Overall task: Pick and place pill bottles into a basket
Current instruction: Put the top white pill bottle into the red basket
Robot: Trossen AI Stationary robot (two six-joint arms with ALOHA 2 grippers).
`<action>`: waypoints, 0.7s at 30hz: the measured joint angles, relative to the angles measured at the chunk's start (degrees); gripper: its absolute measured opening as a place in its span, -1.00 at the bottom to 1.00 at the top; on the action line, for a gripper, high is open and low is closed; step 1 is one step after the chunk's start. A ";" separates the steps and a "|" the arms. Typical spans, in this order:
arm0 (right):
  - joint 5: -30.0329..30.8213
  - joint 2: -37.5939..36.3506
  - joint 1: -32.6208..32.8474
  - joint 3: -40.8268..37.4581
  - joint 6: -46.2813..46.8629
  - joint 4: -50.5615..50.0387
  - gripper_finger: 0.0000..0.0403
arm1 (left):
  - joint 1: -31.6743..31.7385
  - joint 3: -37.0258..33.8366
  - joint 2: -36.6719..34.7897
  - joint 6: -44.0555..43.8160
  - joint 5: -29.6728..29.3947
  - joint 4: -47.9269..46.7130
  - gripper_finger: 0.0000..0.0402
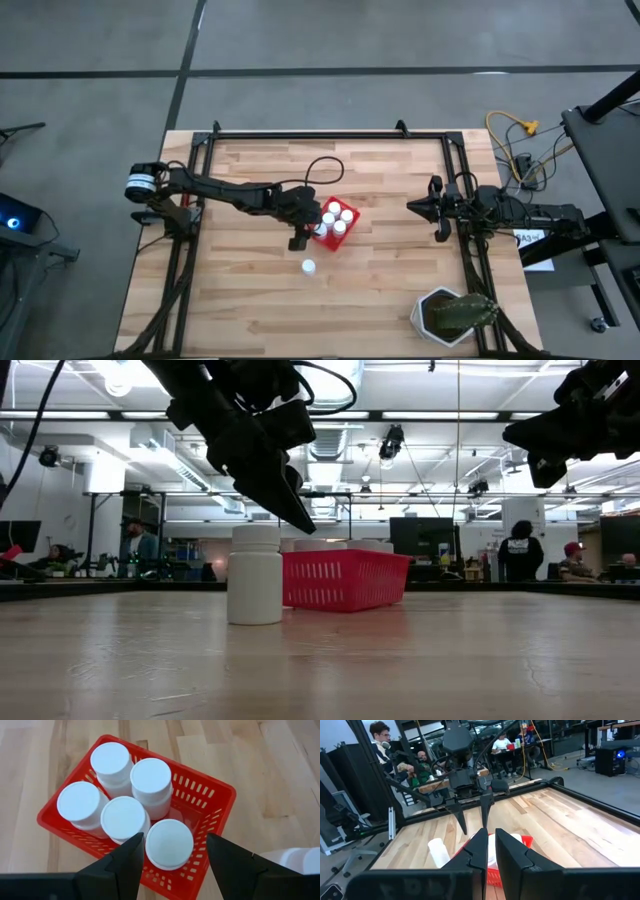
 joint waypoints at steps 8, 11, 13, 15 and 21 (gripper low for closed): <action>0.02 0.00 0.00 0.00 -0.02 0.00 -0.87 | 0.00 -0.01 1.07 0.00 0.17 0.15 -0.02; 0.02 0.00 0.00 0.00 0.00 0.00 -0.87 | 0.00 0.21 2.25 0.00 0.28 -0.07 -0.02; 0.00 0.00 0.00 0.00 0.00 0.00 -0.87 | 0.00 0.57 2.64 0.00 0.33 0.16 -0.02; 0.03 0.00 0.00 0.00 0.17 0.01 -0.87 | 0.00 0.61 2.64 0.02 0.31 0.09 -0.02; 0.02 0.00 0.00 0.00 0.07 0.00 -0.87 | 0.00 0.68 2.86 0.02 0.33 0.20 -0.02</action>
